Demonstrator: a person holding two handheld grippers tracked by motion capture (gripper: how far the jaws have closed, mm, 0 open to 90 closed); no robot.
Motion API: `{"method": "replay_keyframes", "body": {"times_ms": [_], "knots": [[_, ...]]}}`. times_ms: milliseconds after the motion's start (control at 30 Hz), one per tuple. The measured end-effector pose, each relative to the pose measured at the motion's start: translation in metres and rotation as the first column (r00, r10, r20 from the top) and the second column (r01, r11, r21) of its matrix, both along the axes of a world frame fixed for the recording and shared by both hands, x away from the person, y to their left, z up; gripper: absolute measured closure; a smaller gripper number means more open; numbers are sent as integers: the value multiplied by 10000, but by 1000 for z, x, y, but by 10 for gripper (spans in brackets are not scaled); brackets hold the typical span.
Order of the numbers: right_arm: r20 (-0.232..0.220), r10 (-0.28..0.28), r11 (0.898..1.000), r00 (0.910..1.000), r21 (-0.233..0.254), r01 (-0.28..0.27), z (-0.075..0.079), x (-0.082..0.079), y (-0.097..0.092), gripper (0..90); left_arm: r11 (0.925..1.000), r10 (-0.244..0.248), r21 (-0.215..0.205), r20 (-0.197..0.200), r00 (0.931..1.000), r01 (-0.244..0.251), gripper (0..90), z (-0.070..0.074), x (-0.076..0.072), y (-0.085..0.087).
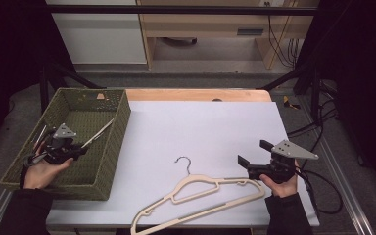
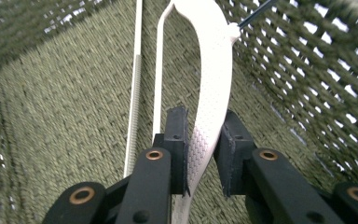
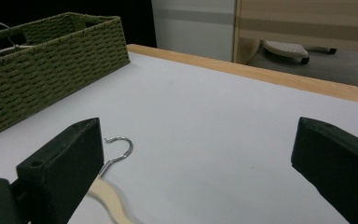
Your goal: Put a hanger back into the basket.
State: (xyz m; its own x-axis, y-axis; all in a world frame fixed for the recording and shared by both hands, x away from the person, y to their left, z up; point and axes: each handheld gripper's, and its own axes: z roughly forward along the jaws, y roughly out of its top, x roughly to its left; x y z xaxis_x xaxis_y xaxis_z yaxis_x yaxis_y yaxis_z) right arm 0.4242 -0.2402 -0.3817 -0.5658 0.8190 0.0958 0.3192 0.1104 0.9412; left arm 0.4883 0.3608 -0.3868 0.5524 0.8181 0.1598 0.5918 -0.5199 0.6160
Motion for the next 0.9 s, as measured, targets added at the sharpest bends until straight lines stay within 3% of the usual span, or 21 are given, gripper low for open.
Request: {"method": "replay_keyframes", "body": {"times_ms": [167,367,500,667,767,900], "knots": [[-38,12,10000,10000,-28,-12,-1,0,2,29,9994,-18,354,-424,9991,33,732,1,2,-5],[28,190,9997,9998,-137,-190,1,-2,10,31,9990,-189,401,-633,9978,215,706,1,1,-7],[46,367,9990,9993,-247,-366,2,-3,15,31,9990,-296,320,-572,9979,315,694,6,-2,-6],[45,518,9984,9986,-230,-517,3,-3,21,31,9994,-336,-127,74,9994,337,668,21,-11,-1],[8,570,9982,9984,-195,-570,3,-4,23,29,9956,-160,-911,716,9973,225,607,33,-20,1],[-53,523,9986,9986,-64,-523,4,-3,28,23,9826,71,-1838,1756,9844,257,480,46,-33,-4]]}}
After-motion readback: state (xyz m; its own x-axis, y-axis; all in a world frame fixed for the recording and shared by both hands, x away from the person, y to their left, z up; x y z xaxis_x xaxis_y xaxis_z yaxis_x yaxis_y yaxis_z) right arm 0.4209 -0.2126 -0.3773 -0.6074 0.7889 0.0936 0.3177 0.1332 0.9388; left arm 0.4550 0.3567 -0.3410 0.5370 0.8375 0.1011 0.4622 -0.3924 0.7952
